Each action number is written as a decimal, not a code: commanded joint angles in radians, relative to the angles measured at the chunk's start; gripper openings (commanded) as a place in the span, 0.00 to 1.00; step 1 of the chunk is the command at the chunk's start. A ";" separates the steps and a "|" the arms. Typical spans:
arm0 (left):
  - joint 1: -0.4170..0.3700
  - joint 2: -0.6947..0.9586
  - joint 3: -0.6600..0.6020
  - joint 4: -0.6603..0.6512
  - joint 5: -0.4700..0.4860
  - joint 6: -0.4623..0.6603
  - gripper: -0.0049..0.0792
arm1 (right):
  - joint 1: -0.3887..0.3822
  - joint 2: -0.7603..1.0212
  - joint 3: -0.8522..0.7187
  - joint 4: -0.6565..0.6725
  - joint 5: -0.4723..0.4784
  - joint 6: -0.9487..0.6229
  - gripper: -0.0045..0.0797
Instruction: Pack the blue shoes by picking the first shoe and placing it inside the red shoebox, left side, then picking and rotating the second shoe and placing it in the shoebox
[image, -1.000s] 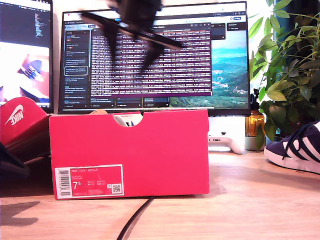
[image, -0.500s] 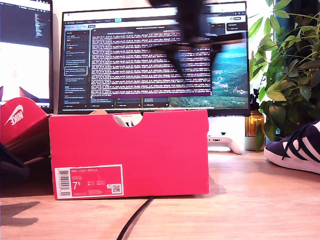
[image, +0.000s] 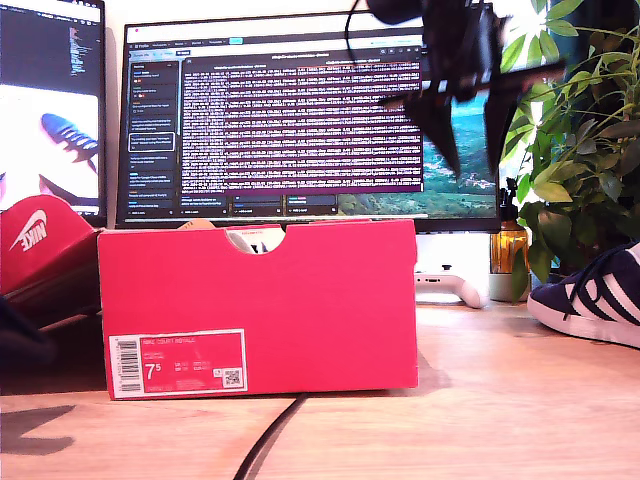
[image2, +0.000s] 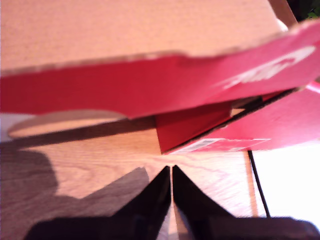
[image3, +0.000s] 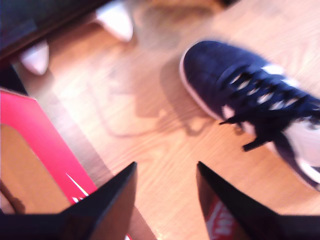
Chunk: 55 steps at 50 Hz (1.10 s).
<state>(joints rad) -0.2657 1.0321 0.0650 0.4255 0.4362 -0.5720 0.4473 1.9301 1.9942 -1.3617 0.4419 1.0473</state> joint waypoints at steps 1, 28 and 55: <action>-0.001 0.009 -0.024 0.007 0.000 0.004 0.03 | -0.046 -0.039 -0.094 -0.006 -0.008 0.019 0.57; -0.001 0.009 -0.024 0.007 0.000 0.004 0.03 | -0.294 -0.289 -0.505 -0.006 -0.143 0.029 0.79; -0.001 0.009 -0.024 0.007 0.000 0.004 0.03 | -0.366 -0.289 -0.639 -0.006 -0.160 0.132 0.82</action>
<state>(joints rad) -0.2657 1.0321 0.0650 0.4255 0.4362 -0.5724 0.0895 1.6314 1.3903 -1.3640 0.2832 1.1584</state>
